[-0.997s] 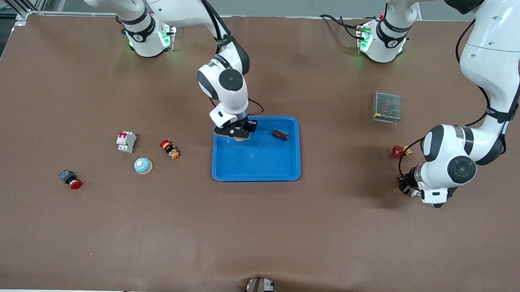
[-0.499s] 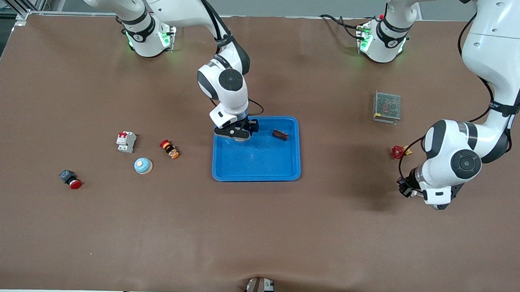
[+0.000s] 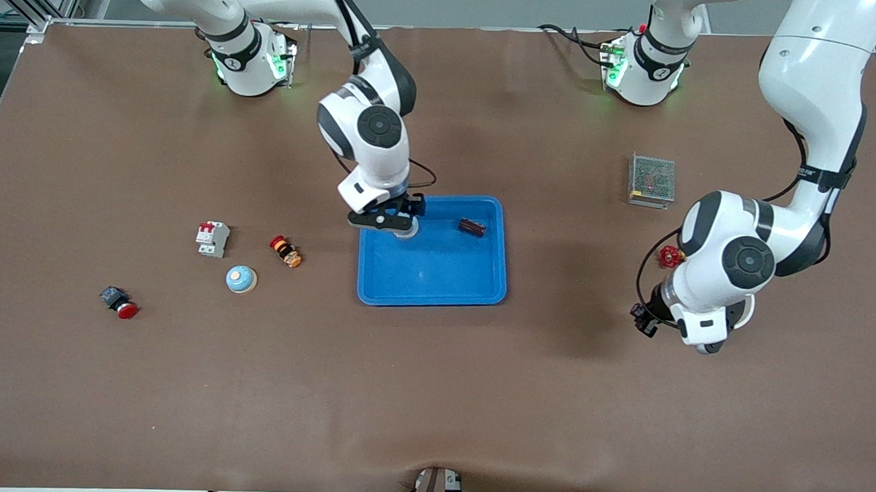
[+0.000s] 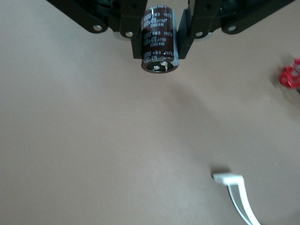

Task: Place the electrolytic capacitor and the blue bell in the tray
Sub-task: 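Release the bell with the right gripper while the left gripper grasps the capacitor, then drop the capacitor with the left gripper while the right gripper grasps another bell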

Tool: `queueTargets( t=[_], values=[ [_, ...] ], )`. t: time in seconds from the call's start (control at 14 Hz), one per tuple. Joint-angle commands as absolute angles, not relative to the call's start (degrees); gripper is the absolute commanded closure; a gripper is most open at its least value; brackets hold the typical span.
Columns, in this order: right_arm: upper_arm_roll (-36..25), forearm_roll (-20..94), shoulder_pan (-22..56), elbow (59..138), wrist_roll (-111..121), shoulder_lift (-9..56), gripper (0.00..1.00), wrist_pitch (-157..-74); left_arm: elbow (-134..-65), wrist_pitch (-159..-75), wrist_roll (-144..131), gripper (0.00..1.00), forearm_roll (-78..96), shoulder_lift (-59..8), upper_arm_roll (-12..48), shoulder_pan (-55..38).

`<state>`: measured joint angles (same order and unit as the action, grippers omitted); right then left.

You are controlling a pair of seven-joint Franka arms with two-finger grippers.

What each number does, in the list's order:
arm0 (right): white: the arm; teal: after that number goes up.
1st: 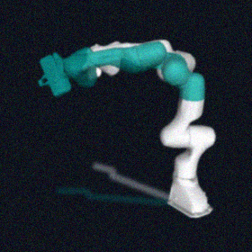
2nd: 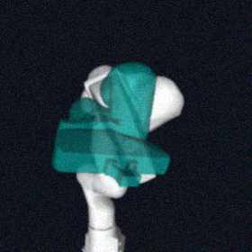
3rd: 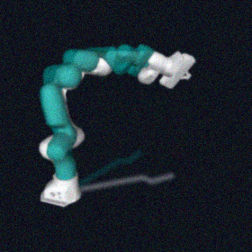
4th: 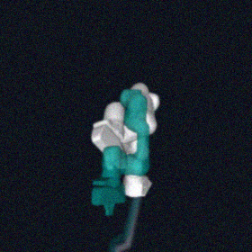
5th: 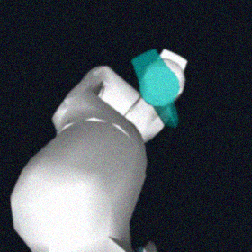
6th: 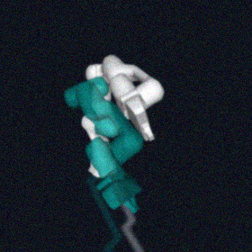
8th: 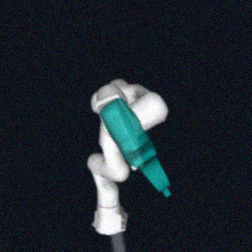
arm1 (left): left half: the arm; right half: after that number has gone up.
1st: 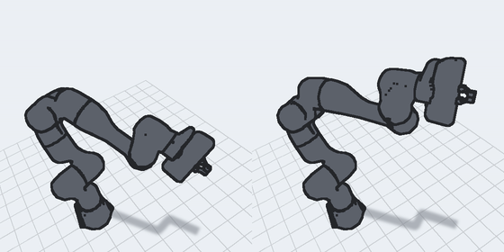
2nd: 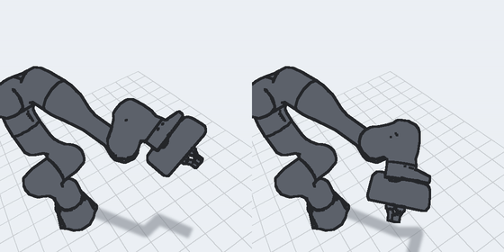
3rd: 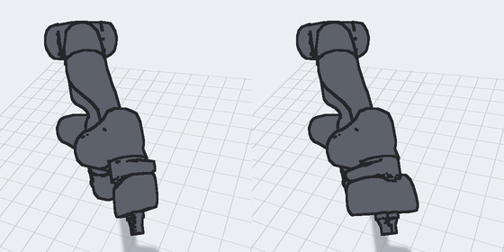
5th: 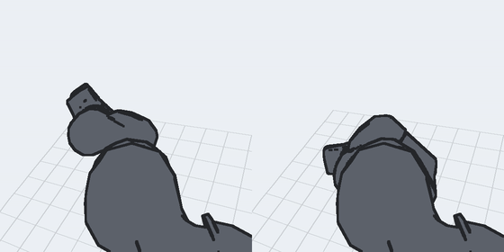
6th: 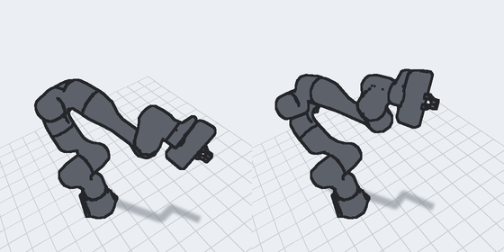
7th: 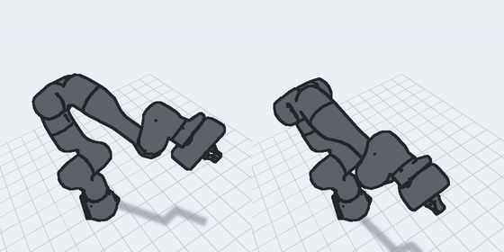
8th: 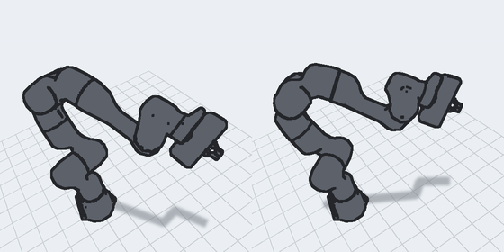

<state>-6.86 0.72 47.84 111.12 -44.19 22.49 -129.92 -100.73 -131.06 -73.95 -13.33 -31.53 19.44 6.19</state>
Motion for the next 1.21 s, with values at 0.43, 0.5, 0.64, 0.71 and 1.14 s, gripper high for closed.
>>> queueTargets(
  t=[0.43, 0.5, 0.64, 0.71, 1.14],
  values=[
    [-6.9, -7.7, 27.9, 112.4, -8.5, 11.5, 0.00, -119.1, -97.3, -130.9, -93.5, 1.00, -13.4, -31.4, 19.5, -5.3],
    [-6.9, -7.7, 25.1, 112.4, -3.3, 11.7, 0.00, -119.6, -97.1, -130.9, -95.6, 1.00, -13.4, -31.6, 19.5, -6.5],
    [-6.9, -7.6, 20.2, 113.0, 5.3, 12.0, 0.00, -122.8, -95.2, -130.9, -99.9, 1.00, -13.4, -33.0, 19.5, -9.1],
    [-6.9, -7.6, 18.0, 113.6, 9.1, 12.2, 0.00, -124.7, -94.2, -130.9, -101.9, 1.00, -13.4, -33.2, 19.4, -10.2],
    [-6.7, -6.5, 12.7, 119.3, 19.4, 15.7, 0.00, -137.5, -91.2, -131.1, -107.4, 1.00, -13.8, -36.1, 19.2, -19.5]
  ],
)
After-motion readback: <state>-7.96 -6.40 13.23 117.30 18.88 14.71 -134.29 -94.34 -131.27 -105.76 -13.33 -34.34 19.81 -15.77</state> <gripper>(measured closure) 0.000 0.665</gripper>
